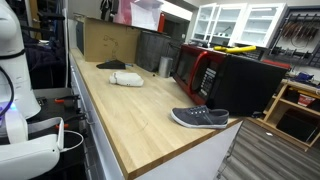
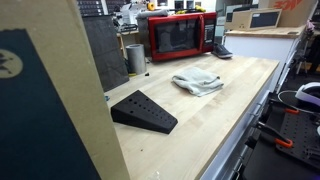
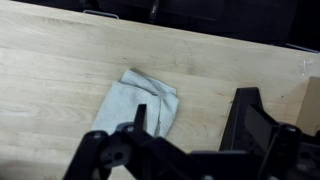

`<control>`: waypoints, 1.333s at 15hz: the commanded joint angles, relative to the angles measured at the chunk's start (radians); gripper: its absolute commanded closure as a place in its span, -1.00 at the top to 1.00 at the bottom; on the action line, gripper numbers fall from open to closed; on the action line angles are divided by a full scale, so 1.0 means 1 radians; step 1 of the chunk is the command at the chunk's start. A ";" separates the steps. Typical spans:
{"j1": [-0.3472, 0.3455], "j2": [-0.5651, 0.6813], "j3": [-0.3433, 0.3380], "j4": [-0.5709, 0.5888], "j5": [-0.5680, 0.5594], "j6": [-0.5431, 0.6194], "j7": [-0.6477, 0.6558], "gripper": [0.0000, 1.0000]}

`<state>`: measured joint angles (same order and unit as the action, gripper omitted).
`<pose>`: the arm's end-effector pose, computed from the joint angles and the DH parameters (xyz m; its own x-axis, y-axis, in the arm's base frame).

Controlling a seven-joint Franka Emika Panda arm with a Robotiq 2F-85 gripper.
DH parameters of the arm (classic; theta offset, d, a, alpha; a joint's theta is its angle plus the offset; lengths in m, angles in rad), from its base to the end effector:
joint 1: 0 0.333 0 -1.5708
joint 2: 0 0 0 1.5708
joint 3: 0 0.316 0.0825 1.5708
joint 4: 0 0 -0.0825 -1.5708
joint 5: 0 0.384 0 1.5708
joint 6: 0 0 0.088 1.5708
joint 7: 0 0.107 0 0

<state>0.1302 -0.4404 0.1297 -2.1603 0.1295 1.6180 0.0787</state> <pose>0.3906 0.1255 0.5616 0.9817 0.1551 -0.1102 0.1487 -0.9868 -0.0643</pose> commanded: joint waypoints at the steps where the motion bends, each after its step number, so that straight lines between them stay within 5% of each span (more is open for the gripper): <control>1: -0.004 0.001 0.003 0.002 0.001 -0.002 -0.001 1.00; 15: -0.001 0.006 0.002 -0.003 0.016 0.001 0.000 1.00; 20: -0.010 0.037 -0.002 -0.076 0.034 0.084 0.007 1.00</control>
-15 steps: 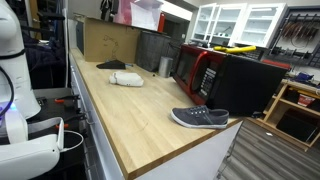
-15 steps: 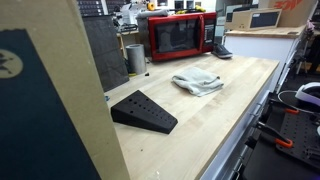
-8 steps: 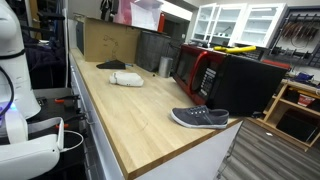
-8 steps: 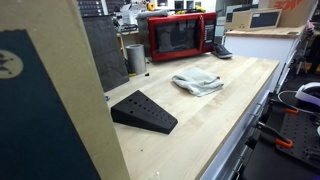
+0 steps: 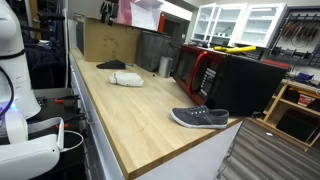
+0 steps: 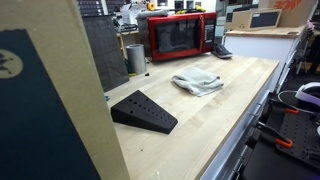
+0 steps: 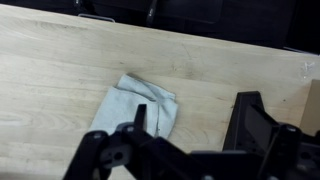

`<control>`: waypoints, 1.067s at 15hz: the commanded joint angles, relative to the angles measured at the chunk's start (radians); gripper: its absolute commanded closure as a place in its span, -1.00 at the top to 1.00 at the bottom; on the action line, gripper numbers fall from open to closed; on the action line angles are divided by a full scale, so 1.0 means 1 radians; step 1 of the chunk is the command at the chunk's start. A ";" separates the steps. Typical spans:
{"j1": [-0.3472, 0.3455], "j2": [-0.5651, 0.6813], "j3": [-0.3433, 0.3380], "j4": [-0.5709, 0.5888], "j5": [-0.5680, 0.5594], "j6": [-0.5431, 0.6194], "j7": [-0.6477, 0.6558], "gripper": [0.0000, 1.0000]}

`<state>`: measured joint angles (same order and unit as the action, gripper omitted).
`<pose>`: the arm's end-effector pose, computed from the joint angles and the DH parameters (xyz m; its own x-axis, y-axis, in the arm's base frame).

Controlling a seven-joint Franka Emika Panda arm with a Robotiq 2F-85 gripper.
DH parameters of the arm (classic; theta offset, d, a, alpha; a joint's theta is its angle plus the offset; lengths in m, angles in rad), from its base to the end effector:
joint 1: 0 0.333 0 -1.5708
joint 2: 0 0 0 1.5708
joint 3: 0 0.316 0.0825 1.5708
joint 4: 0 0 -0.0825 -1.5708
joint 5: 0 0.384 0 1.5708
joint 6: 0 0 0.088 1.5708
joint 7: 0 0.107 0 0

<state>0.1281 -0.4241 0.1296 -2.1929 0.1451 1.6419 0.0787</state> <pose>0.3938 0.1255 0.5417 0.9796 0.1479 -0.1363 0.1382 -0.9873 -0.0784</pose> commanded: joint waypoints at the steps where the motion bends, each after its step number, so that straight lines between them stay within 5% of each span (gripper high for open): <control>1: -0.010 0.028 -0.005 -0.056 0.020 0.089 -0.001 1.00; 12: -0.027 0.208 -0.022 -0.181 -0.001 0.533 0.021 1.00; 16: -0.038 0.294 -0.019 -0.193 -0.047 0.613 0.062 1.00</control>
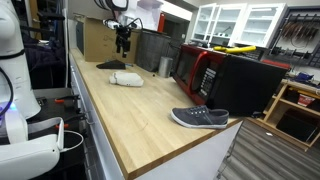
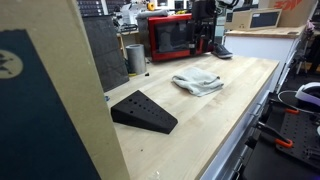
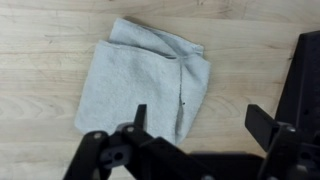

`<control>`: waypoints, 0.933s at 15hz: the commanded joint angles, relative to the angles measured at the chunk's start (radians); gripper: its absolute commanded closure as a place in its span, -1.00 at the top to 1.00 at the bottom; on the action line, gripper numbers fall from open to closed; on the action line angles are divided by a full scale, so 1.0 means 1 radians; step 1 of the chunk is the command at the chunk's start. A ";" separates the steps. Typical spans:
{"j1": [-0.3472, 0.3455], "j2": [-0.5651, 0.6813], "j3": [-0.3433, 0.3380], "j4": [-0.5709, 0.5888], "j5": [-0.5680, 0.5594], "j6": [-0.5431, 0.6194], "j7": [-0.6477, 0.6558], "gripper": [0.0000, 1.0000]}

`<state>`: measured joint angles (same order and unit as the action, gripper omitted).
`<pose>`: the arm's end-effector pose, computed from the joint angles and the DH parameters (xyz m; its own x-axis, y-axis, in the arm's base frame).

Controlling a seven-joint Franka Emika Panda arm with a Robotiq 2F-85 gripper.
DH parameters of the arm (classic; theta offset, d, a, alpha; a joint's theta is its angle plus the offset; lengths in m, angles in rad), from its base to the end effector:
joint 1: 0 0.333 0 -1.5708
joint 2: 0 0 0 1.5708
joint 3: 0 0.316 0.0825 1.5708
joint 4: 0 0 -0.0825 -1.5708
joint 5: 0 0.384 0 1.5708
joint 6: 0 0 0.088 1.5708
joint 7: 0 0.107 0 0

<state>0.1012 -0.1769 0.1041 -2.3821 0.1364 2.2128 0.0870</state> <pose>0.4619 0.1011 0.3908 0.9994 0.0356 -0.0043 0.0350 -0.9952 -0.0913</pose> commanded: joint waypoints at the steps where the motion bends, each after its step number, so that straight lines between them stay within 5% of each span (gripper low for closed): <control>1: -0.013 0.069 0.006 -0.002 -0.053 0.047 0.066 1.00; 14: -0.004 0.222 -0.003 0.013 -0.151 0.016 0.137 1.00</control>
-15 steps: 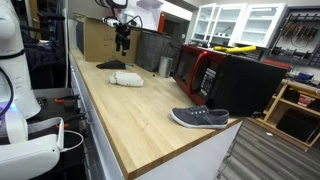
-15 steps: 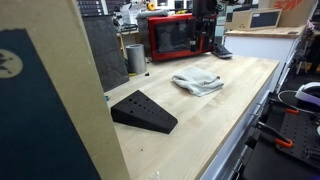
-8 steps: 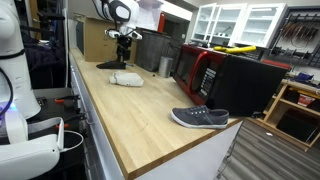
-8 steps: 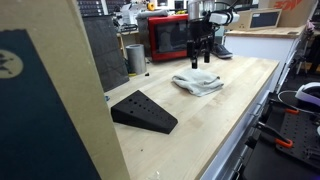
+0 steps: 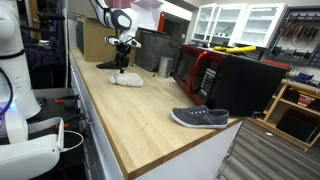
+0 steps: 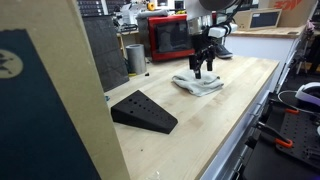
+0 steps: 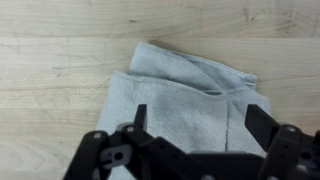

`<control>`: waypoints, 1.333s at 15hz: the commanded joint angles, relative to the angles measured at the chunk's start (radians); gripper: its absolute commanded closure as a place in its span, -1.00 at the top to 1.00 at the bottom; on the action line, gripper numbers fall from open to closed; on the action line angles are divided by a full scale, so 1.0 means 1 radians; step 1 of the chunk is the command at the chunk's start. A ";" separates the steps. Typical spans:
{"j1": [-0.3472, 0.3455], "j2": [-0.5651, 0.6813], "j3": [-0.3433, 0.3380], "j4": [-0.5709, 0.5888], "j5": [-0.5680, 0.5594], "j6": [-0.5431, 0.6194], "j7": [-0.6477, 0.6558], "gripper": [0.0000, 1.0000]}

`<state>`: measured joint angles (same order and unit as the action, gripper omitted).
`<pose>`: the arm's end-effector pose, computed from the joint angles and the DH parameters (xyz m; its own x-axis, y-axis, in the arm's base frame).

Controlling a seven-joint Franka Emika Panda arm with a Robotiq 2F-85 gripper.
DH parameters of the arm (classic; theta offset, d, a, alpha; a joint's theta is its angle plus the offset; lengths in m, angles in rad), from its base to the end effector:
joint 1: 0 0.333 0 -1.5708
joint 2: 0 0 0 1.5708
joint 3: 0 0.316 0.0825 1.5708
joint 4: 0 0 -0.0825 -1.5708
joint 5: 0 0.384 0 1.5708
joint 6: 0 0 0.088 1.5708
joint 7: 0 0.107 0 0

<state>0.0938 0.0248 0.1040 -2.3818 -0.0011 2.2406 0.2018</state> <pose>0.4688 0.0940 0.2973 0.9868 -0.0056 -0.1621 -0.0005 -0.9995 0.0313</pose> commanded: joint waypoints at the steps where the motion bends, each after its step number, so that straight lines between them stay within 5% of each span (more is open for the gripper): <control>1: 0.004 0.027 -0.003 0.014 -0.014 -0.012 0.022 1.00; 13: 0.010 0.058 -0.005 0.014 -0.033 -0.006 0.031 1.00; 14: 0.011 0.058 -0.005 0.014 -0.040 -0.003 0.034 0.50; 15: 0.011 0.058 -0.006 0.014 -0.047 -0.003 0.034 0.47; 20: 0.012 0.057 -0.005 0.015 -0.056 -0.003 0.032 -0.28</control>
<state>0.0966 0.0766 0.1040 -2.3791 -0.0345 2.2403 0.2024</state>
